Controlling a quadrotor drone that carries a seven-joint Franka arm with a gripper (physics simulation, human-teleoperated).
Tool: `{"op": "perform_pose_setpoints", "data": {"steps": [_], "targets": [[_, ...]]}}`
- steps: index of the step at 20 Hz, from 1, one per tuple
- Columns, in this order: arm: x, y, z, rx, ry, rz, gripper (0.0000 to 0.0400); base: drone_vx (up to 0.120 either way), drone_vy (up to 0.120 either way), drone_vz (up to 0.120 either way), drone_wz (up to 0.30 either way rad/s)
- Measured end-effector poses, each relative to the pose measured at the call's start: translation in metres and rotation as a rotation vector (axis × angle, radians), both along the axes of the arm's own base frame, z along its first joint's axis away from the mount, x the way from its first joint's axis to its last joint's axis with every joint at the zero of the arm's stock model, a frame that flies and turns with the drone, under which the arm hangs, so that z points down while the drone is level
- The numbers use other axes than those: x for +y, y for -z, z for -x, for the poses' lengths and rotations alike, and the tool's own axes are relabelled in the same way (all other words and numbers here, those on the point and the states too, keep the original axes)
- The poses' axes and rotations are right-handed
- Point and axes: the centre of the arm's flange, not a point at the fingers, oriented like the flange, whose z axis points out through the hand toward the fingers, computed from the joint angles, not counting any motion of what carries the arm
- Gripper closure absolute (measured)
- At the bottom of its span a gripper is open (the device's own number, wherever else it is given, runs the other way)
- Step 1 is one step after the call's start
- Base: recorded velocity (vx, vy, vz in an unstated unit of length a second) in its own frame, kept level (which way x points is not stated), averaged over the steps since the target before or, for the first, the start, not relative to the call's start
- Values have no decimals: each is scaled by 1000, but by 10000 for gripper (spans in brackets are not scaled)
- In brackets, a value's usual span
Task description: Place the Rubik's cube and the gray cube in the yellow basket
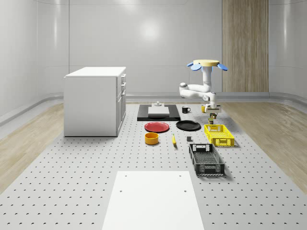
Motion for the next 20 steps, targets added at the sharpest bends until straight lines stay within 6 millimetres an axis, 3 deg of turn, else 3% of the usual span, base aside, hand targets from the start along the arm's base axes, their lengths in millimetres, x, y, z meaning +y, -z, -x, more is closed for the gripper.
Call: {"op": "perform_pose_setpoints", "data": {"steps": [8,11,20], "targets": [[0,0,0,0,0,0,75,120,0,0,0],[0,0,0,0,0,0,75,120,0,-120,0],[0,0,0,0,0,0,75,111,0,0,0]]}}
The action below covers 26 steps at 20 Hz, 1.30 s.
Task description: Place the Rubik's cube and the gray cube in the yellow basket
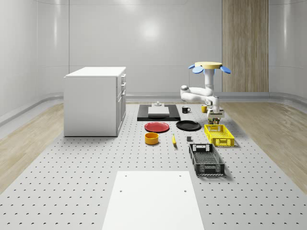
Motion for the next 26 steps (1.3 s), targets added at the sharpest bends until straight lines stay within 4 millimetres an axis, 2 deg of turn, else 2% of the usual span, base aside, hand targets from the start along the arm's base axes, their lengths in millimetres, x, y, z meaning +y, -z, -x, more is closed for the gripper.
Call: {"op": "perform_pose_setpoints", "data": {"steps": [5,16,26], "targets": [[0,-13,0,0,0,0,75,0,0,0,0],[0,-62,0,0,0,0,75,0,0,0,0],[0,-98,0,0,0,0,75,0,0,0,0]]}}
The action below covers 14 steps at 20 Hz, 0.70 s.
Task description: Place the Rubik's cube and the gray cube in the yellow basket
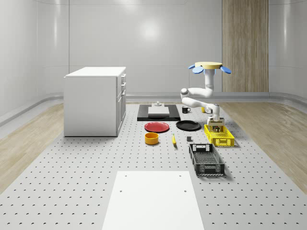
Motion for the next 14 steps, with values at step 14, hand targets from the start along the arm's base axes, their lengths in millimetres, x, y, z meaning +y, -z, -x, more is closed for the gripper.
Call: {"op": "perform_pose_setpoints", "data": {"steps": [14], "targets": [[0,5,0,0,0,0,6,0,0,0,0]]}}
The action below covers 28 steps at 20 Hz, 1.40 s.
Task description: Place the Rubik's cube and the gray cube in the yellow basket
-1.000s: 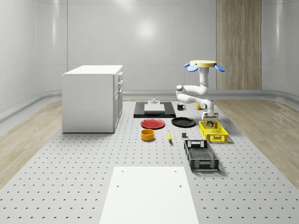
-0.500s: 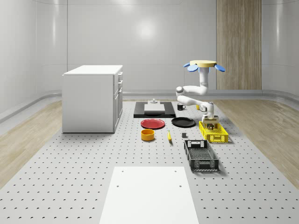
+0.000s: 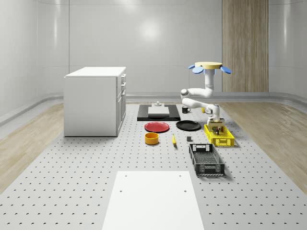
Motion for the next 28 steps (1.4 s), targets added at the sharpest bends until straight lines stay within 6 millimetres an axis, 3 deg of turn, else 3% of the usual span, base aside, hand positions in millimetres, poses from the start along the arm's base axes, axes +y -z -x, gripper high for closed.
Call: {"op": "perform_pose_setpoints", "data": {"steps": [6,12,26,28], "targets": [[0,22,0,0,0,0,1,0,0,100,0],[0,30,0,0,0,0,0,107,-113,120,0],[0,33,0,0,0,0,0,120,-120,3,0],[0,33,0,0,0,0,0,0,-120,0,0]]}}
